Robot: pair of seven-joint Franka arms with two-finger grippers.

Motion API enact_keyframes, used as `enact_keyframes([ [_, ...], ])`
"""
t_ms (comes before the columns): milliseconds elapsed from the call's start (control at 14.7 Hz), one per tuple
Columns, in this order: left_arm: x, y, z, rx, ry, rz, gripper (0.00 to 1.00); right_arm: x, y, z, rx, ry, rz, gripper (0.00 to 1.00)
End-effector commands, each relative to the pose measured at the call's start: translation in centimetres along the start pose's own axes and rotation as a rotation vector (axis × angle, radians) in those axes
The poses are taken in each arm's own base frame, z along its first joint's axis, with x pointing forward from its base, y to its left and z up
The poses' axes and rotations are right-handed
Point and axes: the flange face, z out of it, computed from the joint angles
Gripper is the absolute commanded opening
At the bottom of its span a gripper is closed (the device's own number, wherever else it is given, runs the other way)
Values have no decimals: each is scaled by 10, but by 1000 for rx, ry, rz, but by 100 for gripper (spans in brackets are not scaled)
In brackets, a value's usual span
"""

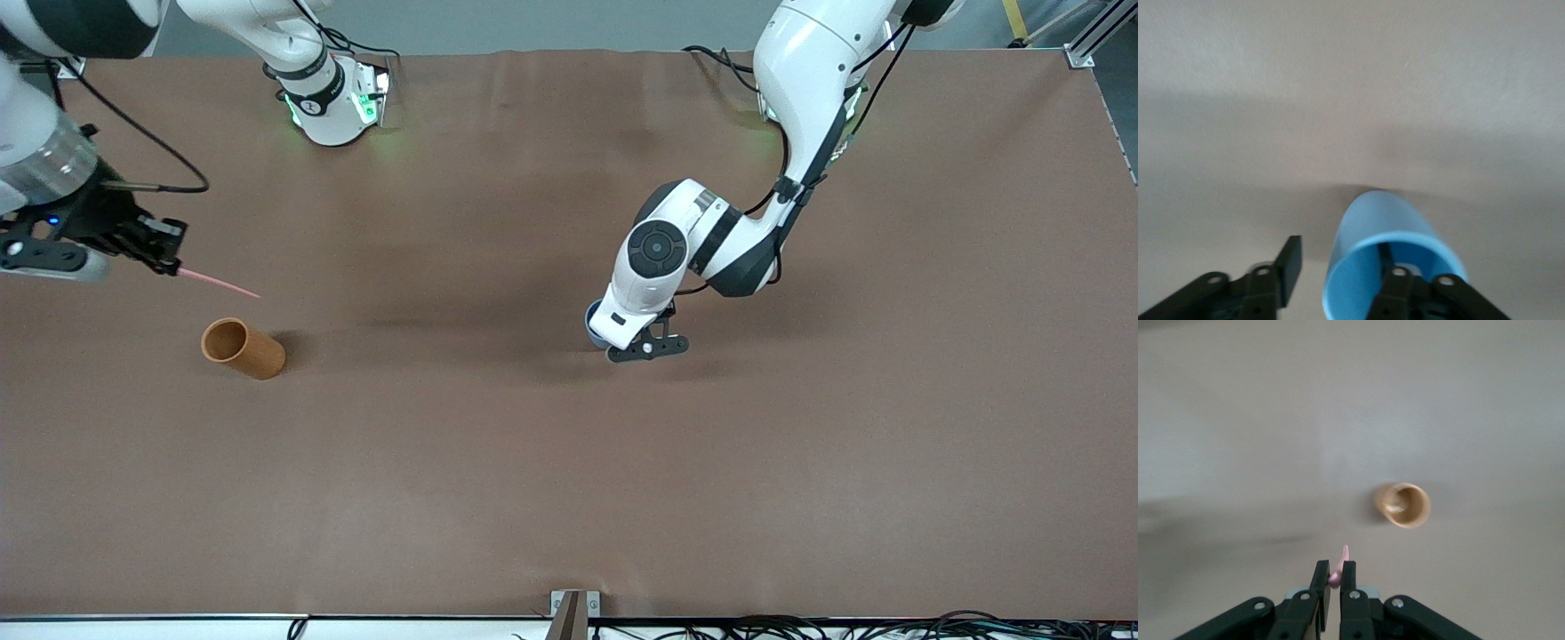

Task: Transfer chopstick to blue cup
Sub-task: 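Set the blue cup mid-table with the left gripper while the right gripper carries the stick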

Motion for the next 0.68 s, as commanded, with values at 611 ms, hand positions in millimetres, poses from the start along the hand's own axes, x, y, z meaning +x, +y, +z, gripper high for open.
enact_keyframes([
  [611,100,-271,-266,-13,121,213,100,-68,-299,21,188,119,244,0],
])
